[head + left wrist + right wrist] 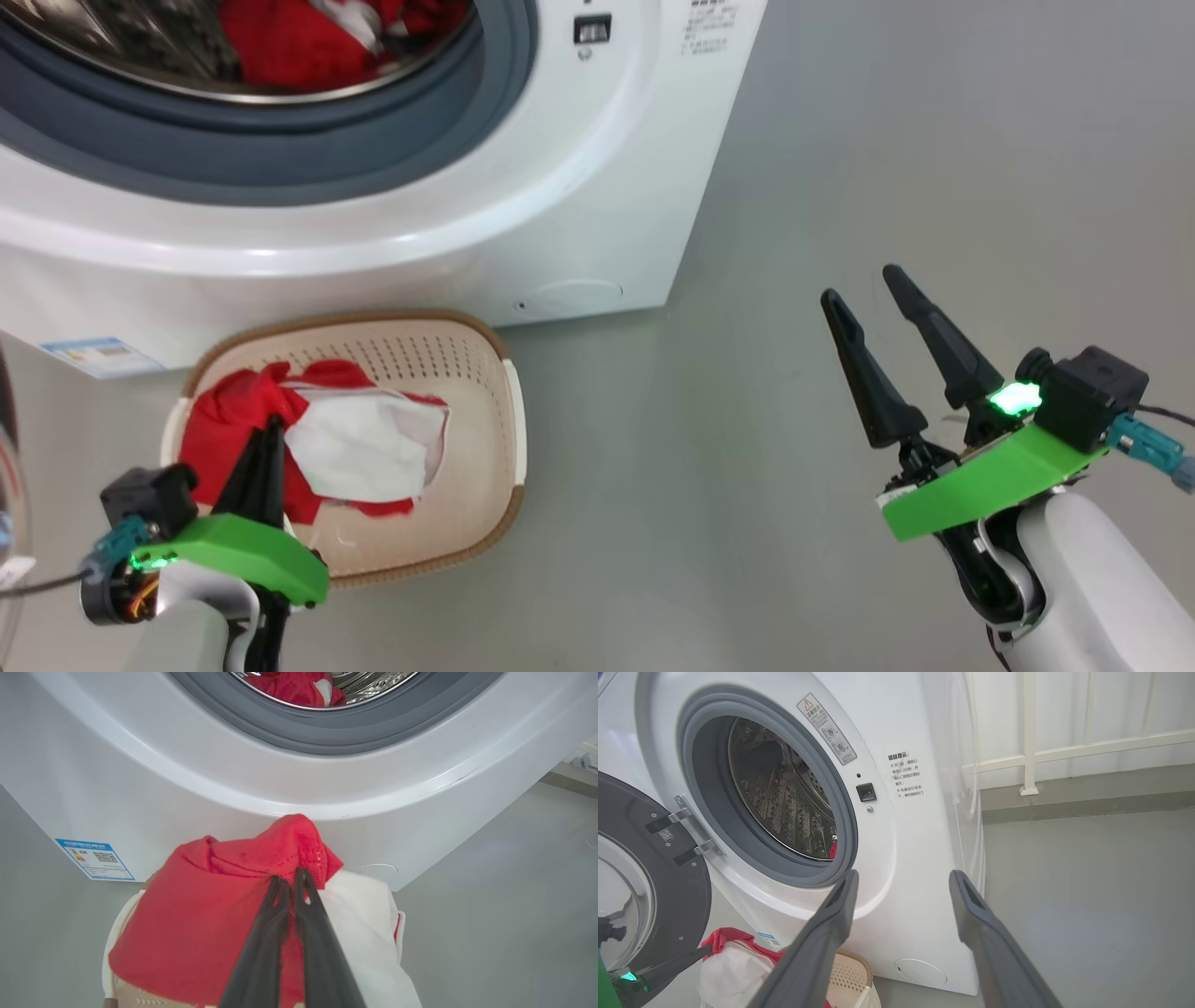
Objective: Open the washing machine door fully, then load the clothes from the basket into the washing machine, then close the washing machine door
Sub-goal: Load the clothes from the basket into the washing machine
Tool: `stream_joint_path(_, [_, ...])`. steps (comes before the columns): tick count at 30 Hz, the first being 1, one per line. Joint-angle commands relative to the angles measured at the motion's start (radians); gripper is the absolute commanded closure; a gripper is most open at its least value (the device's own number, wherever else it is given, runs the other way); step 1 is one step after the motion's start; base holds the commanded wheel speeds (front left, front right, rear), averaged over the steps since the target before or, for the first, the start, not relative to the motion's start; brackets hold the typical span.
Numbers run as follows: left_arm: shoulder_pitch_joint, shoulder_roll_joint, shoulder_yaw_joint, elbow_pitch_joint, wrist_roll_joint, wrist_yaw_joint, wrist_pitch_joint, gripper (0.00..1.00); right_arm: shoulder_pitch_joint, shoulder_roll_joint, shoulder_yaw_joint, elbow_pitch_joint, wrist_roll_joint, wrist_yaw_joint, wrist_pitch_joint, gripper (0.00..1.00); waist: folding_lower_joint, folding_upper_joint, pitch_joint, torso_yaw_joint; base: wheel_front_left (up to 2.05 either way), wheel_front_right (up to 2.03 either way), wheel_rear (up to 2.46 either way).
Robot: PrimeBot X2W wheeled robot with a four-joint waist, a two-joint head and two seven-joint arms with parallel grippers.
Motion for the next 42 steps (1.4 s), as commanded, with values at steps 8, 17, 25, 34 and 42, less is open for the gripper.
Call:
stream_joint_path(8, [0.116, 0.009, 0.059, -0.207, 0.053, 0.014, -0.012, 1.00, 0.063, -0.013, 0.016, -0.007, 0.009, 0.002, -0.005, 0.00, -0.0001, 0.0000, -0.106, 0.029, 0.00, 0.00, 0.00])
stream_joint_path(17, [0.211, -0.007, 0.083, -0.388, 0.096, 0.037, -0.012, 1.00, 0.100, -0.020, 0.012, 0.003, 0.004, 0.002, -0.005, 0.00, -0.0001, 0.0000, -0.165, 0.045, 0.00, 0.00, 0.00])
stream_joint_path(25, [0.282, -0.022, 0.088, -0.535, 0.121, 0.048, -0.012, 1.00, 0.117, -0.017, -0.016, 0.001, 0.003, 0.002, -0.005, 0.00, -0.0001, 0.0000, -0.186, 0.052, 0.00, 0.00, 0.00])
stream_joint_path(34, [0.317, -0.026, 0.073, -0.607, 0.129, 0.061, -0.011, 1.00, 0.124, -0.026, -0.046, 0.003, -0.012, 0.002, -0.005, 0.00, -0.0001, 0.0000, -0.201, 0.057, 0.00, 0.00, 0.00])
stream_joint_path(42, [0.331, -0.024, 0.066, -0.642, 0.126, 0.071, -0.008, 1.00, 0.130, -0.025, -0.059, 0.005, -0.022, 0.002, -0.005, 0.00, -0.0001, 0.0000, -0.204, 0.057, 0.00, 0.00, 0.00])
